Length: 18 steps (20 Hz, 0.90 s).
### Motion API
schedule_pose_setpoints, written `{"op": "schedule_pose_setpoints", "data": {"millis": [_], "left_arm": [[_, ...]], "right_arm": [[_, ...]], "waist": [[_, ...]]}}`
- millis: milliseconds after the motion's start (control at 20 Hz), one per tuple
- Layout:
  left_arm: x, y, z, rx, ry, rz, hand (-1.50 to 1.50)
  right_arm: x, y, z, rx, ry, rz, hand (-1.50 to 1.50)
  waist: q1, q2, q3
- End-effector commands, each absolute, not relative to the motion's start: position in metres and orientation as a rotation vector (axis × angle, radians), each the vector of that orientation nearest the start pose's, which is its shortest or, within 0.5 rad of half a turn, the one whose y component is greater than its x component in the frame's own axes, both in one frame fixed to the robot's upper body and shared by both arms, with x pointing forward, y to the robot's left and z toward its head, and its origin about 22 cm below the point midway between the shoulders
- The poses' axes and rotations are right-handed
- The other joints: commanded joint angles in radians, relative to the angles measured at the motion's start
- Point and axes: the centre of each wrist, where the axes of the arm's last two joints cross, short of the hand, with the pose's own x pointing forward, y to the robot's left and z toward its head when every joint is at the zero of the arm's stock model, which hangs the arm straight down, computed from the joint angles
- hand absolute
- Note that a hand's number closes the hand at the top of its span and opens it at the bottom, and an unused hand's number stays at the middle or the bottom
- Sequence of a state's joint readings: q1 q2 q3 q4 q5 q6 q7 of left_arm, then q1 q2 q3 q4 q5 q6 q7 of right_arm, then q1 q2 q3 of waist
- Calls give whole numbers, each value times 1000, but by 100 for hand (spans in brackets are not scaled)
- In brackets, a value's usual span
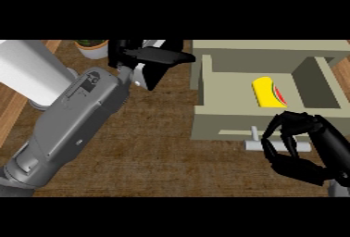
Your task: Pick up the cup, place it into the drawer and close the drawer
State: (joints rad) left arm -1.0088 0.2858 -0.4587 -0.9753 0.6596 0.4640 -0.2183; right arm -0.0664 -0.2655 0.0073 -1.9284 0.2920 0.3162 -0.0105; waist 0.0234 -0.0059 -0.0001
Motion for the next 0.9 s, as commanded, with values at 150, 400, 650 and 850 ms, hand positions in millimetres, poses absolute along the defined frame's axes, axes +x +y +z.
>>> {"op": "schedule_pose_setpoints", "data": {"millis": [150,400,650,850], "left_arm": [[391,161,150,-150,-1910,-43,-150],[371,192,136,-164,-1914,-53,-150],[360,232,128,-133,-1901,-31,-150],[347,253,112,-157,-1914,-12,-150]], "right_arm": [[267,-228,88,-430,-1759,1023,150],[282,-221,52,-574,-1649,1237,150],[322,-217,30,-635,-1604,1316,150],[349,-203,1,-626,-1613,1305,150]], "waist": [[18,4,0],[36,3,0],[14,7,1],[19,12,1]]}}
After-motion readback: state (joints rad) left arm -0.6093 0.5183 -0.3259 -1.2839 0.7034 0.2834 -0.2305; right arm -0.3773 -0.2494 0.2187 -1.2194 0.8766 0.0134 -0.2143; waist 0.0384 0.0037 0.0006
